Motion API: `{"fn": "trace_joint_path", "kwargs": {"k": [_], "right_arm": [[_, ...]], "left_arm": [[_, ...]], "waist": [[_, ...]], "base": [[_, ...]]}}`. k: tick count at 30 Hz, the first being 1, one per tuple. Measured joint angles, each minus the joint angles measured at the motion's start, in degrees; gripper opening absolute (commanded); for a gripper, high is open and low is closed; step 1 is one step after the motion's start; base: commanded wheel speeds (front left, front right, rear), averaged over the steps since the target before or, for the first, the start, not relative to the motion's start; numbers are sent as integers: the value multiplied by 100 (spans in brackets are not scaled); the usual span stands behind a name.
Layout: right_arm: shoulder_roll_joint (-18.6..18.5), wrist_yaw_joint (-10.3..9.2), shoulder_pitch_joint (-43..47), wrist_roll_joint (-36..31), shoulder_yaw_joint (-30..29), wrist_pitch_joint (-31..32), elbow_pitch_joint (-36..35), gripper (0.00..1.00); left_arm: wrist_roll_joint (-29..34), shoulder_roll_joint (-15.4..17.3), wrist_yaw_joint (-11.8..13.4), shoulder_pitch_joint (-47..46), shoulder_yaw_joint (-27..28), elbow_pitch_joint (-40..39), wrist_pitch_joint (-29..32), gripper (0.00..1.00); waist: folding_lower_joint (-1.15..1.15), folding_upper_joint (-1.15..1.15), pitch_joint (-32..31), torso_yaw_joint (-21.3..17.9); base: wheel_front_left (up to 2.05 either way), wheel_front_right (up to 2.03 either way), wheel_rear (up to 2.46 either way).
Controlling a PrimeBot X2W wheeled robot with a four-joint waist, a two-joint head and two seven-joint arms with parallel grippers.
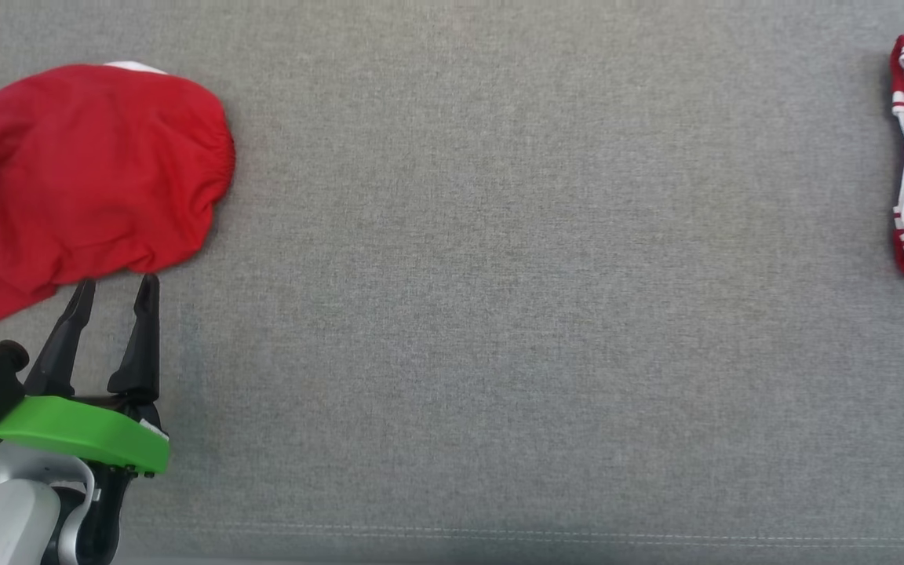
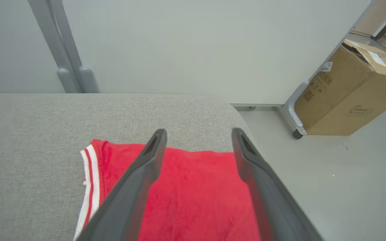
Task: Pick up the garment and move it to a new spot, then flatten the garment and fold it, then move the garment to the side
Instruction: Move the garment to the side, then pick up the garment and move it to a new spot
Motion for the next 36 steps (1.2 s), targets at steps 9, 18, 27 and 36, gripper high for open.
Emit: {"fn": "trace_joint_path", "kwargs": {"k": [9,18,27,36], "right_arm": [[883,156,282,-160,593,-1217,-569,100],[1645,149,1173,-541,1356,-1992,-627,100],[2008,91,1998,-639,1436,-2519,-358,100],[2128,63,2374,-861,1582,-2694,-208,100]], "left_arm": [[1,-127,0,40,7,213,-51,100],[5,-194,0,398,62,353,-53,100],[125,-240,1,513,43,454,-69,100],[308,-257,5,632,40,467,-71,100]], "waist": [[0,0,-525,-119],[0,0,-1038,-253],[0,0,-1422,-382],[0,0,-1648,-417]], "base": [[0,0,0],[0,0,0],[0,0,0],[0,0,0]]}}
